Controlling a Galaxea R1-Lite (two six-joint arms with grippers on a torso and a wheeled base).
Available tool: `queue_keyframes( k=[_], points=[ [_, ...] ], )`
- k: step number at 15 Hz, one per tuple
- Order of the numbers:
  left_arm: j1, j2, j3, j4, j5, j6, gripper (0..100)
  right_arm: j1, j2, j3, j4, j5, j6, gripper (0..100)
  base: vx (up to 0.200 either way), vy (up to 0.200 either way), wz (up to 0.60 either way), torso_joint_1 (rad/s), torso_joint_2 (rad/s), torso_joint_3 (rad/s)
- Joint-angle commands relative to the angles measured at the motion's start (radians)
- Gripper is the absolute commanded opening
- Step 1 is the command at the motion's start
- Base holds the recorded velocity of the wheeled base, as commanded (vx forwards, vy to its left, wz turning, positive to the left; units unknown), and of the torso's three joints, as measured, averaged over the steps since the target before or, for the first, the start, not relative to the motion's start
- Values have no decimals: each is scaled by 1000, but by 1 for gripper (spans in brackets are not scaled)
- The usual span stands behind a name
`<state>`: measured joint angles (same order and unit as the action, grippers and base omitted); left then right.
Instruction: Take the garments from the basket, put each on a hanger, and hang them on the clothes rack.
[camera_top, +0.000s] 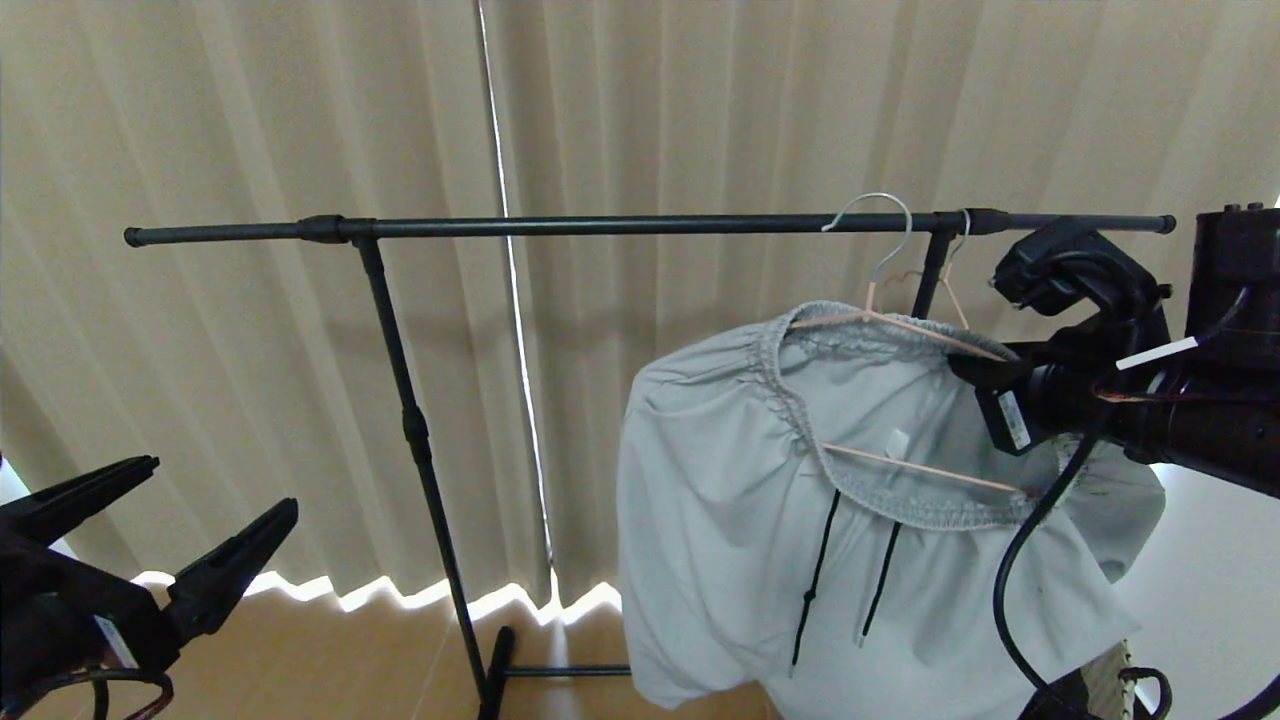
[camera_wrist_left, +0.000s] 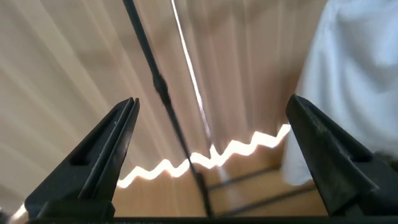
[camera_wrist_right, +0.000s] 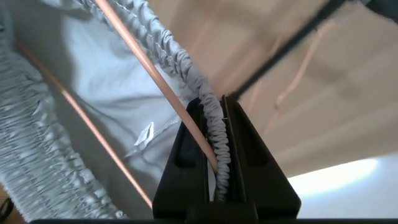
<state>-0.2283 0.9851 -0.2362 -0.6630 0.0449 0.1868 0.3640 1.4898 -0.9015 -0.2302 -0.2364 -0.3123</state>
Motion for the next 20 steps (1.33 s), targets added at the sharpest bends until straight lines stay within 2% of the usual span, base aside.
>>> queue_keyframes(
  k=[1, 15, 19, 20],
  points=[
    [3, -13, -15, 0, 1, -23, 100, -14, 37, -28, 0, -1, 9, 0, 200, 0, 0, 2, 2, 2],
    [-2, -14, 0, 0, 1, -13, 100, -13, 109, -89, 0, -1, 13, 0, 200, 0, 0, 4, 1, 2],
    [-3, -26, 5, 0, 0, -13, 100, -16, 149, -103, 0, -4, 12, 0, 0, 0, 0, 0, 0, 0],
    [-3, -29, 5, 0, 0, -13, 100, -16, 170, -126, 2, -24, 12, 0, 0, 0, 0, 0, 0, 0]
  ],
)
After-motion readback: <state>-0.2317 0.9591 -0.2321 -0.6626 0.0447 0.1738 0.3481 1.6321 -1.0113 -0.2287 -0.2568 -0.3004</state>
